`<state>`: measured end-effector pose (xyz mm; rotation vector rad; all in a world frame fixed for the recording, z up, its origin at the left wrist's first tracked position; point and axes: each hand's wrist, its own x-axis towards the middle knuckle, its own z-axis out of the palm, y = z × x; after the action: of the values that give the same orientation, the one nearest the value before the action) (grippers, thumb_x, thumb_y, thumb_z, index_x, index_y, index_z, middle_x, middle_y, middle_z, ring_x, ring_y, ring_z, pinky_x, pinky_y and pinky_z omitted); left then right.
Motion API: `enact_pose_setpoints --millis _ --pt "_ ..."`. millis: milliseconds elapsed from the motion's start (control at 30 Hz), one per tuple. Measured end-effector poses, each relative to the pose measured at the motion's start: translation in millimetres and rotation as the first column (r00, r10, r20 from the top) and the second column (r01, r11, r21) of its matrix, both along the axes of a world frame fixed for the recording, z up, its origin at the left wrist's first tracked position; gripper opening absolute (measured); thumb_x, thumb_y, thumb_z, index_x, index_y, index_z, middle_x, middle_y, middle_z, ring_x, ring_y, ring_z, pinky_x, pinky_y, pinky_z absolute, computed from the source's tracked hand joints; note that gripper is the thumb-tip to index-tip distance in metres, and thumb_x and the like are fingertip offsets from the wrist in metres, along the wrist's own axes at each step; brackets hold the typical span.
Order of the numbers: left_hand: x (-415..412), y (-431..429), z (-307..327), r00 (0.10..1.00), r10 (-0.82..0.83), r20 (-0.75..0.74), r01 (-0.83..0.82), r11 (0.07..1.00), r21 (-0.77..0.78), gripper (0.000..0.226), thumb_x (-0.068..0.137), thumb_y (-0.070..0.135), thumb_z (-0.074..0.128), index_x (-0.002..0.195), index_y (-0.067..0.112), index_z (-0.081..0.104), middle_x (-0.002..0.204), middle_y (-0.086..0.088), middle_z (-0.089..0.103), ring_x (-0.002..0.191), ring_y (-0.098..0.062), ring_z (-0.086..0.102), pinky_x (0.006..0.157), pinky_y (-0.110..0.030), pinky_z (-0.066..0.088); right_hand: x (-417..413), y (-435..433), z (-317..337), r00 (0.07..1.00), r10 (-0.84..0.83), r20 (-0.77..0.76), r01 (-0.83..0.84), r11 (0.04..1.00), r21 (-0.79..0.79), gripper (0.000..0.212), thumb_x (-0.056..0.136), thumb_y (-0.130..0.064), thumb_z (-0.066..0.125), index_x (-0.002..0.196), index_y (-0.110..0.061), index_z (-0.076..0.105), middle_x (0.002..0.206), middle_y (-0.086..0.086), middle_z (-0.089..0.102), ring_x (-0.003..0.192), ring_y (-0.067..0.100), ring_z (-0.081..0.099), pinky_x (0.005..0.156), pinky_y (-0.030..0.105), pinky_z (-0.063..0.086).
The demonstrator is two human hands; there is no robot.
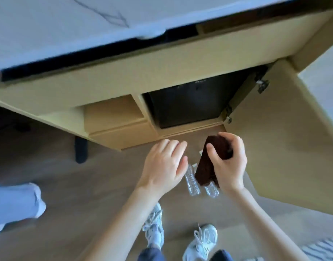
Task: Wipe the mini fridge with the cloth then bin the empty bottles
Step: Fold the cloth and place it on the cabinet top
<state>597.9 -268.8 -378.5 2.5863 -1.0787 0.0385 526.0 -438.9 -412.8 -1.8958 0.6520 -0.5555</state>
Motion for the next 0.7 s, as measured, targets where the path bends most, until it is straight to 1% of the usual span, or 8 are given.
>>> enact_pose_setpoints --millis 100,200,267,333,433,467,600,700 --pt "-20 9 110 0.996 0.066 -0.053 -0.067 0.997 -0.025 0.039 0.094 0.03 0.048 0.121 0.009 0.068 0.116 -0.004 0.069 0.108 -0.021 0.061 0.092 -0.033 0.051 -27 8 109 0.996 0.087 -0.026 -0.087 0.996 -0.025 0.033 0.081 -0.034 0.07 0.111 -0.036 0.056 0.105 -0.028 0.055 0.099 -0.005 0.055 0.085 0.003 0.037" --pt "-42 22 205 0.991 0.114 -0.063 -0.116 0.993 -0.024 0.044 0.097 0.036 0.043 0.127 0.013 0.066 0.128 -0.003 0.066 0.12 -0.019 0.059 0.104 -0.027 0.041 -48 18 203 0.991 0.131 -0.003 -0.131 0.991 -0.025 0.033 0.081 -0.032 0.072 0.11 -0.035 0.056 0.104 -0.019 0.057 0.098 0.003 0.058 0.083 0.008 0.042" --pt "-52 30 264 0.993 0.111 -0.045 -0.112 0.994 -0.016 0.046 0.098 0.038 0.042 0.13 0.015 0.064 0.132 -0.002 0.065 0.123 -0.019 0.059 0.105 -0.027 0.037 -57 22 257 0.986 0.163 0.025 -0.162 0.986 -0.037 0.034 0.081 -0.027 0.074 0.11 -0.033 0.057 0.104 -0.014 0.058 0.097 0.003 0.058 0.082 0.007 0.043" --pt "-58 40 314 0.996 0.09 -0.025 -0.09 0.996 -0.016 0.044 0.098 0.037 0.044 0.13 0.014 0.064 0.132 -0.003 0.065 0.123 -0.02 0.06 0.103 -0.028 0.042 -64 23 304 0.976 0.212 0.045 -0.208 0.975 -0.075 0.038 0.083 -0.02 0.077 0.111 -0.033 0.056 0.105 -0.013 0.057 0.099 0.003 0.058 0.082 0.009 0.045" --pt "-67 66 378 0.995 0.099 -0.008 -0.099 0.994 -0.053 0.04 0.096 0.033 0.051 0.127 0.012 0.066 0.124 -0.003 0.068 0.115 -0.02 0.064 0.09 -0.03 0.054 -73 23 360 0.958 0.277 0.069 -0.268 0.957 -0.115 0.043 0.083 -0.018 0.079 0.112 -0.039 0.055 0.105 -0.015 0.056 0.1 0.007 0.059 0.082 0.014 0.048" --pt "-68 75 396 0.995 0.101 0.001 -0.101 0.993 -0.056 0.038 0.096 0.032 0.053 0.125 0.012 0.067 0.121 -0.003 0.069 0.111 -0.02 0.065 0.087 -0.031 0.055 -74 24 375 0.952 0.293 0.086 -0.28 0.951 -0.131 0.044 0.082 -0.019 0.079 0.113 -0.04 0.055 0.105 -0.016 0.055 0.1 0.006 0.059 0.08 0.013 0.048" --pt "-66 103 450 0.987 0.125 0.101 -0.122 0.992 -0.036 0.027 0.095 0.025 0.061 0.116 0.01 0.07 0.108 -0.002 0.07 0.1 -0.022 0.066 0.078 -0.033 0.056 -67 28 420 0.936 0.316 0.152 -0.294 0.944 -0.151 0.041 0.081 -0.02 0.08 0.111 -0.038 0.058 0.103 -0.02 0.054 0.099 0.001 0.057 0.078 0.006 0.044" --pt "-72 111 467 0.967 0.213 0.137 -0.202 0.975 -0.093 0.024 0.095 0.023 0.063 0.114 0.01 0.071 0.107 -0.002 0.071 0.1 -0.021 0.066 0.079 -0.031 0.053 -60 34 438 0.929 0.32 0.188 -0.298 0.945 -0.137 0.037 0.08 -0.02 0.081 0.109 -0.033 0.061 0.103 -0.015 0.058 0.099 -0.001 0.056 0.079 0.004 0.041"
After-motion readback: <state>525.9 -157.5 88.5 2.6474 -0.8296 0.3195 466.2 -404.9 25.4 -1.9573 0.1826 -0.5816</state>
